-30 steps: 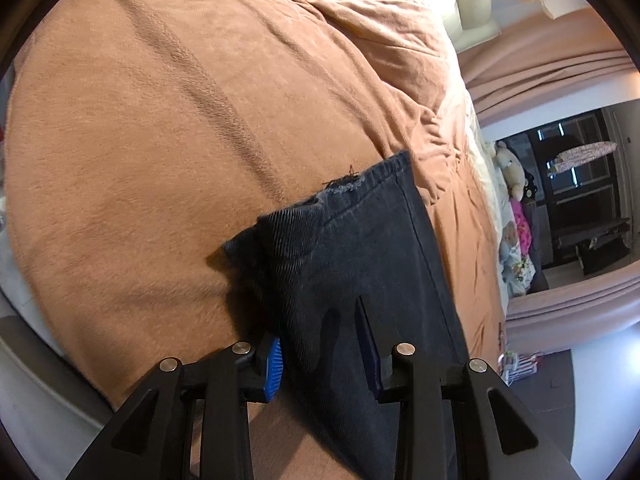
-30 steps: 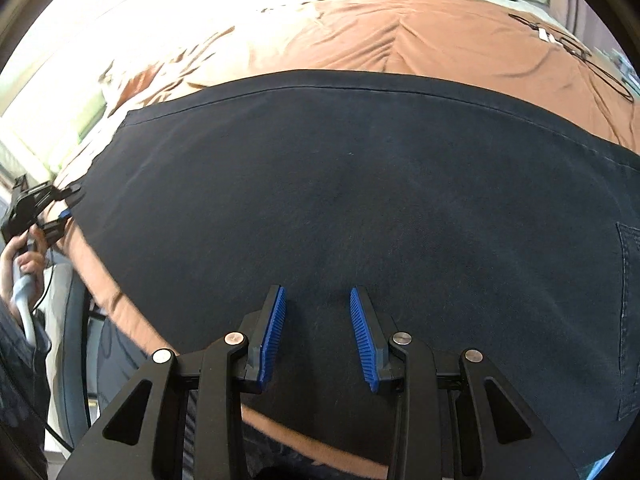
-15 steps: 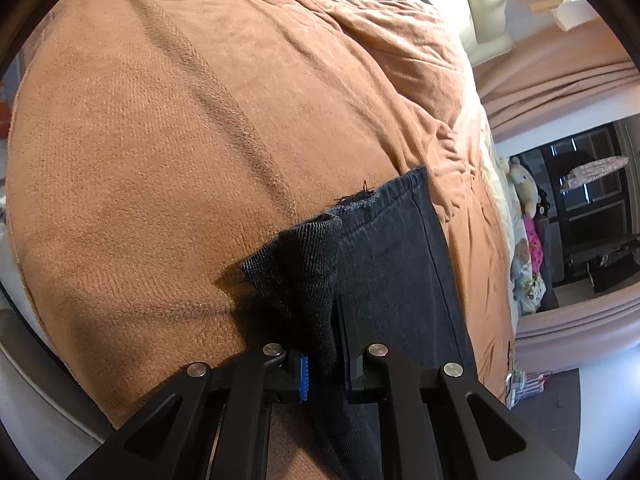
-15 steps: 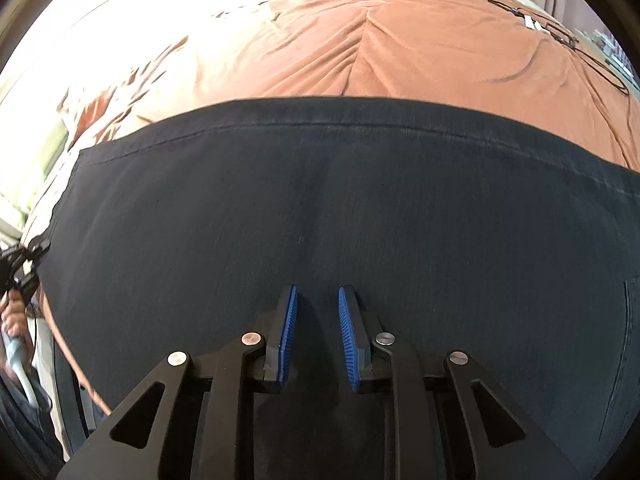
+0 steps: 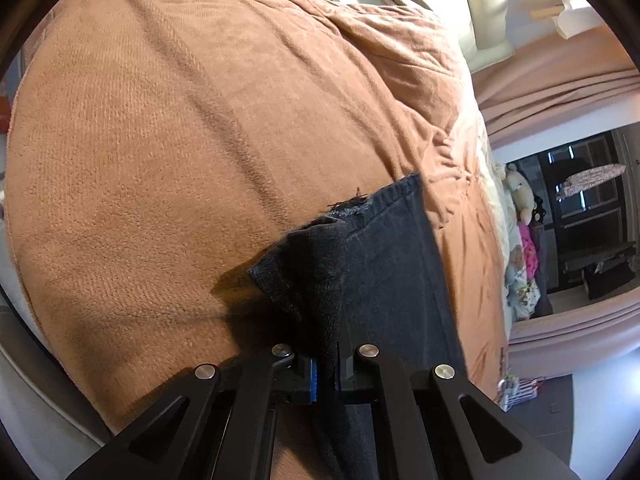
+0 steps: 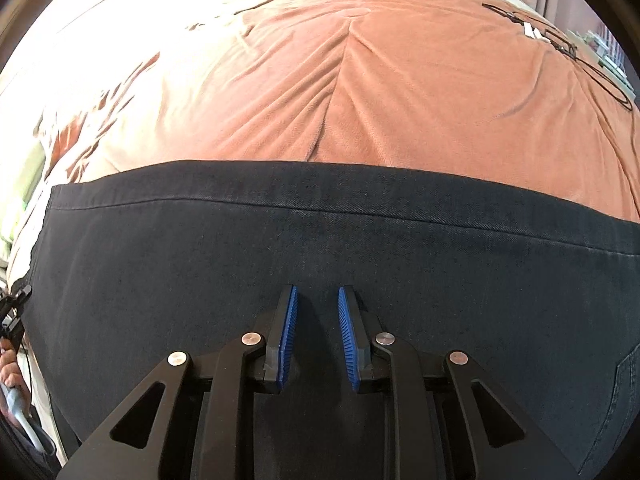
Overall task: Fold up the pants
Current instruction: 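Lift the hem with the left tool while the right tool holds the waistband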
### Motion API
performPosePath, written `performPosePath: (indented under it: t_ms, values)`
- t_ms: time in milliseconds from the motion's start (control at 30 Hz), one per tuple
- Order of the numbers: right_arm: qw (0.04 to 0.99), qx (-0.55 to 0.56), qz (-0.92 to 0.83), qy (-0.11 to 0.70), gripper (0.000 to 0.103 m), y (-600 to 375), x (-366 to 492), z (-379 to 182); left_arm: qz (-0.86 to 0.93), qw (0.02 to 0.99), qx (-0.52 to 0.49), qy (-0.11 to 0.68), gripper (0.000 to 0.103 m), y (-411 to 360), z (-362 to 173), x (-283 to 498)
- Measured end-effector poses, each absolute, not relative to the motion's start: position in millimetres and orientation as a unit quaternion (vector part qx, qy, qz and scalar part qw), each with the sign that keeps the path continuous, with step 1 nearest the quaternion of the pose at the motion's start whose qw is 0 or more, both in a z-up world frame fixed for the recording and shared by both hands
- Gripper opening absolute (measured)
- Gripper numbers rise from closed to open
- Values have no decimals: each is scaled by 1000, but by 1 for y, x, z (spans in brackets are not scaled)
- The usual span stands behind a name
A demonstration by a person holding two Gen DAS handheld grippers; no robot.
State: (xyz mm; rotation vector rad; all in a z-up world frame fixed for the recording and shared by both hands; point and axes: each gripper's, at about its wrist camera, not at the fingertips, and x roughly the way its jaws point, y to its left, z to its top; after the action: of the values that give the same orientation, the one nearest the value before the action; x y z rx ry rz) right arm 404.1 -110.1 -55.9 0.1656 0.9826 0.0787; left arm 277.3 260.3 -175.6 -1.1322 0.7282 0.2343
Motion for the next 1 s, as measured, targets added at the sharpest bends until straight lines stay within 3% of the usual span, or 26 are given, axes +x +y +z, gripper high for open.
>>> performPosePath:
  t_ms: [1000]
  values:
    - [869, 78, 142, 467, 19, -88, 260, -48, -16, 859, -436, 268, 4, 169, 15, 290]
